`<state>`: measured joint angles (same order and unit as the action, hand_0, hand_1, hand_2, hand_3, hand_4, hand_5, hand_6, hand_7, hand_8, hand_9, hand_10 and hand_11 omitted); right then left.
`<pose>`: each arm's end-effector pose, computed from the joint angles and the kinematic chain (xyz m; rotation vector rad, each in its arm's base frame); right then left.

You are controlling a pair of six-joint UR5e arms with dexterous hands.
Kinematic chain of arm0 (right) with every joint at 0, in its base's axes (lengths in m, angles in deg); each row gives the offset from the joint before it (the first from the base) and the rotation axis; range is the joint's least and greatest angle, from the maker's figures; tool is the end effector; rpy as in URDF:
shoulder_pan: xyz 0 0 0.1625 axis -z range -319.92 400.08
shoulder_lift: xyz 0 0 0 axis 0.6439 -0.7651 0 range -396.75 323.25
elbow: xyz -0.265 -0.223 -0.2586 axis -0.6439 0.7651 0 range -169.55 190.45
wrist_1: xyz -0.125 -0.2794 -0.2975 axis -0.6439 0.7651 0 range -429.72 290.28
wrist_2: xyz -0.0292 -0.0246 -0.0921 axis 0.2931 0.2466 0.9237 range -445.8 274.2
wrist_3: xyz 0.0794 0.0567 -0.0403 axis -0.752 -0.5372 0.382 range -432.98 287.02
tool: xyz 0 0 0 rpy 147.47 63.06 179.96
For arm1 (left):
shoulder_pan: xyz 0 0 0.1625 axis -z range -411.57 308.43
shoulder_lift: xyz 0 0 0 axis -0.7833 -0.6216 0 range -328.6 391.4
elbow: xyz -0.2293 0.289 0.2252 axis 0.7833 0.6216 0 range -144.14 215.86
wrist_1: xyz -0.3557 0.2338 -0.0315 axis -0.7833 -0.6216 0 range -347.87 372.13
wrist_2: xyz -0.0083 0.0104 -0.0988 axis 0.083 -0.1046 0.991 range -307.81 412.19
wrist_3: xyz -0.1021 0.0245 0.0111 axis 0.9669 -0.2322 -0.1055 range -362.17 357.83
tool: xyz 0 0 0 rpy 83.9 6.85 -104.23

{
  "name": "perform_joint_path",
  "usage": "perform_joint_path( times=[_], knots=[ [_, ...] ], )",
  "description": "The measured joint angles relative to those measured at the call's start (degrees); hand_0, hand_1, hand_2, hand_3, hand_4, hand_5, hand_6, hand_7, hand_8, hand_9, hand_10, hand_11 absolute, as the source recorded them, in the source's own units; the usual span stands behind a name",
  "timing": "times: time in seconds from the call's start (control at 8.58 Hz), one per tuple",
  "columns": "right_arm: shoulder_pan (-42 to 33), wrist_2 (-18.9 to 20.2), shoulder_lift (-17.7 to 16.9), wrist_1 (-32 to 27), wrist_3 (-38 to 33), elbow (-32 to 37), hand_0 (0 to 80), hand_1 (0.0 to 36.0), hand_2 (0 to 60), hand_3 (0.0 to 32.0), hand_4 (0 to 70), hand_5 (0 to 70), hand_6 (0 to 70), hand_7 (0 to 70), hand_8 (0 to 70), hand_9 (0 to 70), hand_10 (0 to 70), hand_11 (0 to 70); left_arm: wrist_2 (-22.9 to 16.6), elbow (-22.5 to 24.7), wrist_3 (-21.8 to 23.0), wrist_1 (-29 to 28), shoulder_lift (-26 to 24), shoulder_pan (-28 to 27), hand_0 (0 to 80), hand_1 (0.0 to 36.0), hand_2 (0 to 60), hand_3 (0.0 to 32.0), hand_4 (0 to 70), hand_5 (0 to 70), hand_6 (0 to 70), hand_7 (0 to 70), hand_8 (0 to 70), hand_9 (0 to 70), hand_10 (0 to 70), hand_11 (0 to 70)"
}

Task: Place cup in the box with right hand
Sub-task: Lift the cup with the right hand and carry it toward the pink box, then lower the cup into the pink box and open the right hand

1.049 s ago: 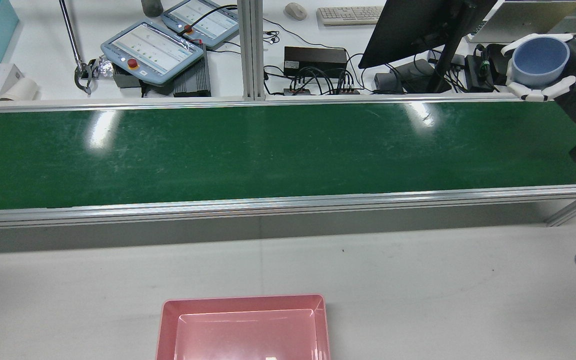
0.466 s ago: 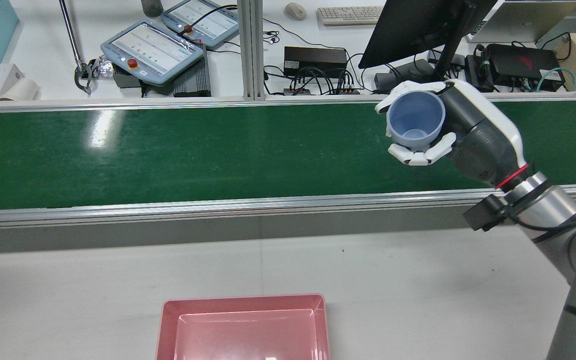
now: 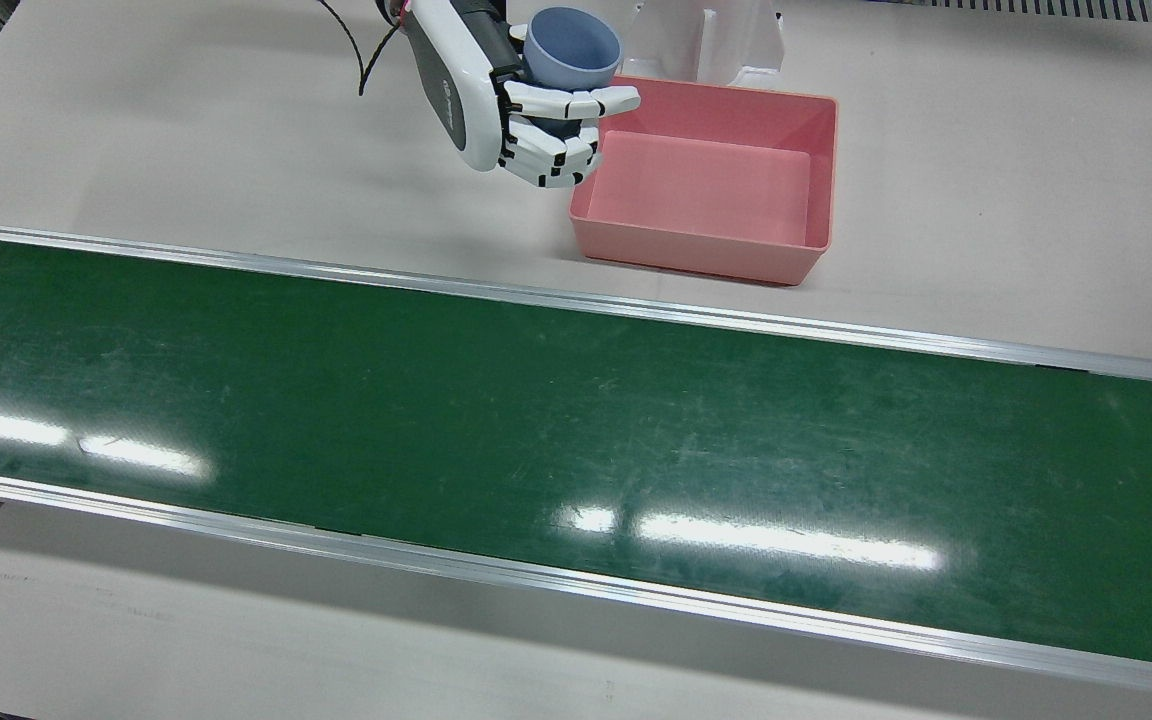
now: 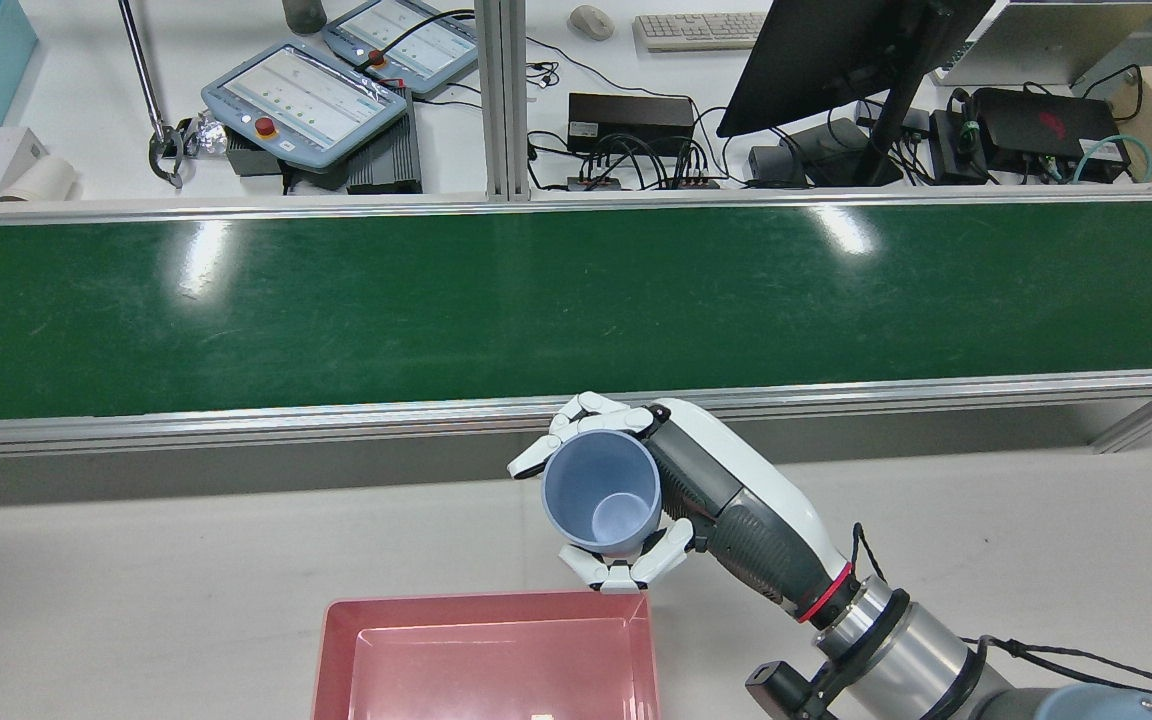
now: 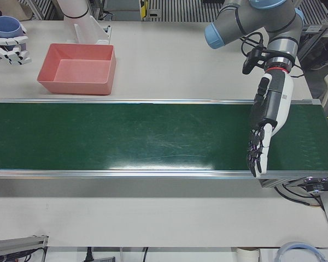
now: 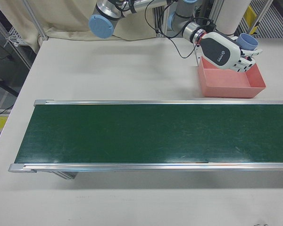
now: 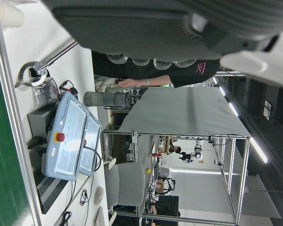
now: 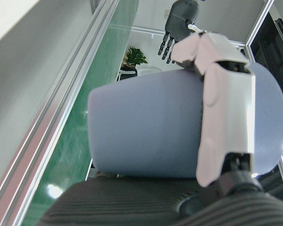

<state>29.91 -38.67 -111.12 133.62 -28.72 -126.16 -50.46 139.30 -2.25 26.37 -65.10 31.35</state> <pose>-0.3852 -0.2775 0.2489 -0.2975 -2.3699 1.3401 -0.0425 -0.5520 0.5426 -0.3464 2.1323 -1.9267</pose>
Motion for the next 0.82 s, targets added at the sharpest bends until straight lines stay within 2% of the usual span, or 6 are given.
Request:
perform_joint_path(
  times=[0.12, 0.23, 0.35, 0.47, 0.58, 0.82],
  knots=[
    [2.3, -1.1, 0.4, -0.6, 1.8, 0.1, 60.3, 25.0, 17.5, 0.0, 23.2, 8.3, 8.9, 30.1, 3.5, 10.1, 6.7, 12.4, 0.0, 0.0, 0.0, 0.0, 0.0, 0.0, 0.0, 0.0, 0.0, 0.0, 0.0, 0.0, 0.0, 0.0, 0.0, 0.0, 0.0, 0.0],
    [4.1, -1.8, 0.6, -1.6, 3.4, 0.6, 51.7, 10.2, 1.7, 0.0, 21.9, 4.2, 6.3, 23.1, 0.2, 3.7, 3.2, 6.2, 0.0, 0.0, 0.0, 0.1, 0.0, 0.0, 0.0, 0.0, 0.0, 0.0, 0.0, 0.0, 0.0, 0.0, 0.0, 0.0, 0.0, 0.0],
    [5.6, -2.1, 0.7, -3.0, 4.3, 1.9, 43.7, 5.9, 8.0, 0.0, 19.4, 1.8, 5.4, 22.5, 0.0, 3.1, 2.0, 3.7, 0.0, 0.0, 0.0, 0.0, 0.0, 0.0, 0.0, 0.0, 0.0, 0.0, 0.0, 0.0, 0.0, 0.0, 0.0, 0.0, 0.0, 0.0],
    [6.7, -2.2, 0.7, -4.2, 4.7, 3.2, 41.8, 4.8, 9.0, 0.0, 19.4, 1.3, 5.4, 23.0, 0.0, 3.2, 1.7, 3.2, 0.0, 0.0, 0.0, 0.1, 0.0, 0.0, 0.0, 0.0, 0.0, 0.0, 0.0, 0.0, 0.0, 0.0, 0.0, 0.0, 0.0, 0.0],
    [7.4, -2.3, 0.7, -5.0, 4.9, 4.0, 42.8, 1.7, 2.4, 0.0, 22.7, 1.1, 5.4, 23.5, 0.0, 3.3, 1.5, 2.8, 0.0, 0.0, 0.0, 0.1, 0.0, 0.0, 0.0, 0.0, 0.0, 0.0, 0.0, 0.0, 0.0, 0.0, 0.0, 0.0, 0.0, 0.0],
    [7.9, -2.3, 0.7, -5.5, 5.0, 4.5, 36.3, 2.7, 8.0, 0.0, 19.3, 0.7, 5.3, 23.6, 0.0, 3.3, 1.1, 2.2, 0.0, 0.0, 0.0, 0.1, 0.0, 0.0, 0.0, 0.0, 0.0, 0.0, 0.0, 0.0, 0.0, 0.0, 0.0, 0.0, 0.0, 0.0]
  ],
)
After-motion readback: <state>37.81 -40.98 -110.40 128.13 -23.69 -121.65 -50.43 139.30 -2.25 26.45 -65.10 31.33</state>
